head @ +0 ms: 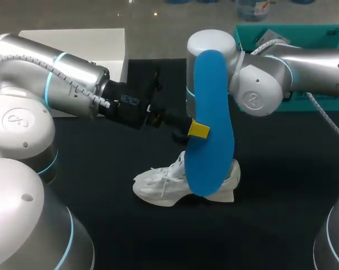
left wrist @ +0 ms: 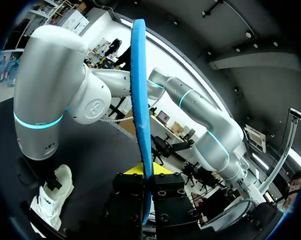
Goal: Take the shoe out of the shoebox, open the shoe tongue, remove and reinsert the insole, then place the shoe into the shoebox
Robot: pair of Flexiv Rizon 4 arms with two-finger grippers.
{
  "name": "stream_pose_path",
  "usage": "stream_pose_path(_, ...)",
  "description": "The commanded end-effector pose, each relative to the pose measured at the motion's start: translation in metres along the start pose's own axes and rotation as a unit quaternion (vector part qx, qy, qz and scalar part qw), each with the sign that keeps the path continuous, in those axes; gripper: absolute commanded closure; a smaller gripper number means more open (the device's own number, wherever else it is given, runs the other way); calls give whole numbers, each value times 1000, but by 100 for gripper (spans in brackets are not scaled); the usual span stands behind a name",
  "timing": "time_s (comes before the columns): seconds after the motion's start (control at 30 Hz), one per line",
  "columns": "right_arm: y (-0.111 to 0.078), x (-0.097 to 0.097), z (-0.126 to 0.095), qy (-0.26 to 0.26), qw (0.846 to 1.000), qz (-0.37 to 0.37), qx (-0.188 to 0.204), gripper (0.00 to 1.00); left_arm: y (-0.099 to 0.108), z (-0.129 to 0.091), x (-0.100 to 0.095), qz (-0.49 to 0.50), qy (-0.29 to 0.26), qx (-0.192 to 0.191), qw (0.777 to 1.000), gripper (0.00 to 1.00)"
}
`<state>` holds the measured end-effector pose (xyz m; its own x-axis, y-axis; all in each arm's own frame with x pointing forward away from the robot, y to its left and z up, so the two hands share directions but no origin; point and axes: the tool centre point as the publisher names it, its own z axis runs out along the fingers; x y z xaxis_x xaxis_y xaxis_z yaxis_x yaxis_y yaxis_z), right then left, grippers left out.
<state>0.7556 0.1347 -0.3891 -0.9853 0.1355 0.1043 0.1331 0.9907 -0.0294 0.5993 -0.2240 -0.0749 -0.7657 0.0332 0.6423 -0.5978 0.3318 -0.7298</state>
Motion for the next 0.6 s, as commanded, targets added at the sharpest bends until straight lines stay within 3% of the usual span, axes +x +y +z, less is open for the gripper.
stream_pose_path(0.03,0,6,0,-2,1000,-2,1,100,1,0,0,1,1,2,1000,100)
stream_pose_path(0.47,0,6,0,-2,1000,-2,1,100,1,0,0,1,1,2,1000,100)
stream_pose_path(0.53,-3,8,-2,1,998,61,0,100,1,0,0,1,1,2,1000,100)
stream_pose_path(0.6,-5,13,-6,4,993,112,-26,100,1,0,0,1,1,2,1000,100)
